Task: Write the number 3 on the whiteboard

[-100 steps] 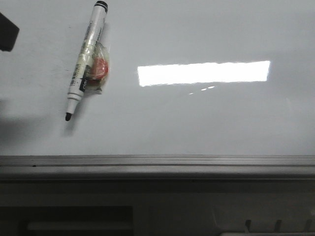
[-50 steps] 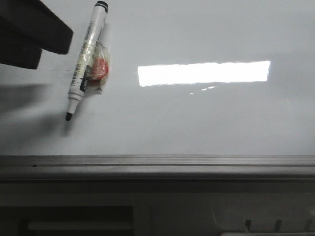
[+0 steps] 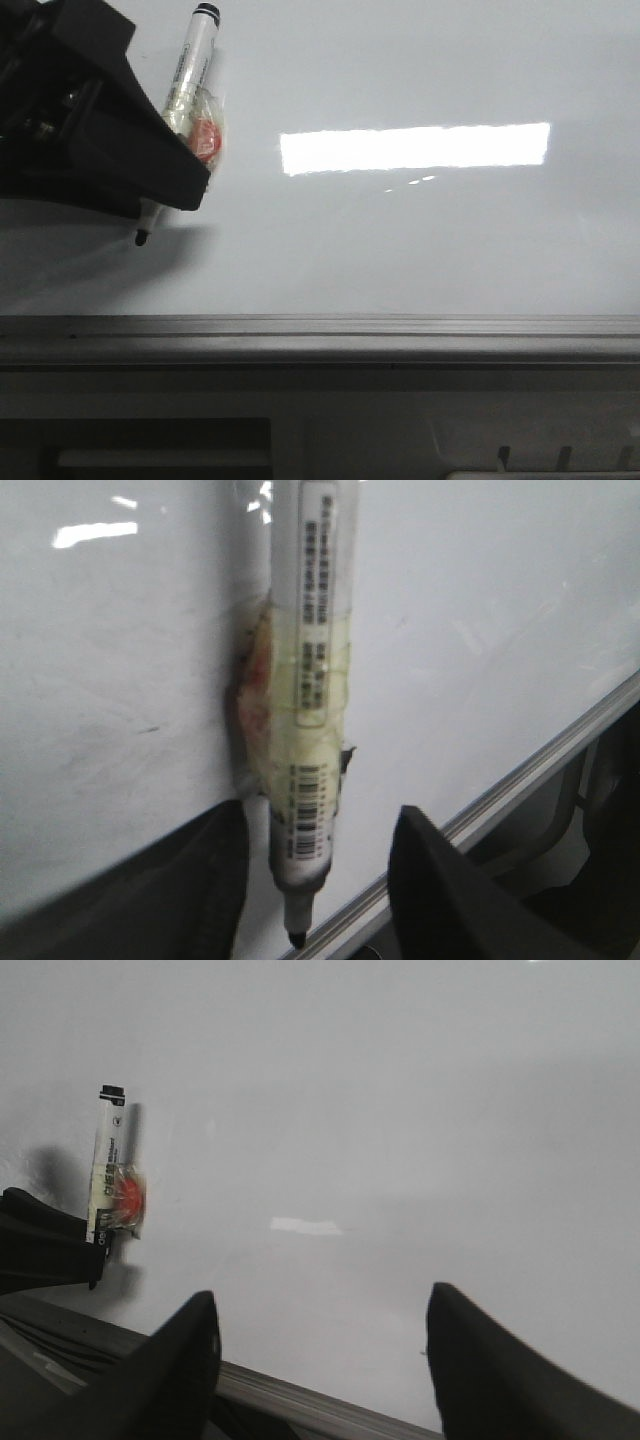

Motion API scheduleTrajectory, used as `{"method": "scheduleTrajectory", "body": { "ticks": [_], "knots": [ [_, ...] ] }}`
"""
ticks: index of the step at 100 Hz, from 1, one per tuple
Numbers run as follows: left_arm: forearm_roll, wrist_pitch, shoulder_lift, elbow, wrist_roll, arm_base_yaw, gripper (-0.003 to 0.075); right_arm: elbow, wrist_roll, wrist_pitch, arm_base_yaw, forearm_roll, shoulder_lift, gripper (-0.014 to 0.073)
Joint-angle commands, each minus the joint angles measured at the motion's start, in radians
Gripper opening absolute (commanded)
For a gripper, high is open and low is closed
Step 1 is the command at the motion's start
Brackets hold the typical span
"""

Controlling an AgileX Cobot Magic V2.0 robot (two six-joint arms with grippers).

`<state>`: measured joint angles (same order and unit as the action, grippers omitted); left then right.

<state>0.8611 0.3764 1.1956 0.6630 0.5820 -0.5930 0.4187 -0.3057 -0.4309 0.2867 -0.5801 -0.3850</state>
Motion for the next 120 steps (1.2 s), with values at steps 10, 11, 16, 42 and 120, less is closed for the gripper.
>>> {"method": "scheduleTrajectory", "body": {
  "ticks": [10, 11, 16, 42, 120],
  "knots": [
    [0.007, -0.067, 0.012, 0.026, -0.008, -0.001, -0.0018, 0.034, -0.008, 0.054, -0.005, -0.01, -0.015, 0.0403],
    [0.007, -0.067, 0.012, 0.026, -0.008, -0.001, -0.0018, 0.034, -0.008, 0.054, -0.005, -0.01, -0.015, 0.0403],
    [0.007, -0.059, 0.012, 0.032, -0.008, -0.001, -0.0021, 0.036, -0.008, 0.049, -0.005, -0.01, -0.015, 0.0403],
    [-0.021, 0.253, -0.085, 0.189, 0.322, -0.039, -0.0021, 0.239, -0.4, -0.244, -0.005, -0.132, -0.032, 0.0403],
    [-0.473, 0.557, -0.132, 0.39, 0.55, -0.228, -0.0021, 0.54, -0.688, -0.266, 0.499, -0.242, -0.503, 0.0404]
  ]
}}
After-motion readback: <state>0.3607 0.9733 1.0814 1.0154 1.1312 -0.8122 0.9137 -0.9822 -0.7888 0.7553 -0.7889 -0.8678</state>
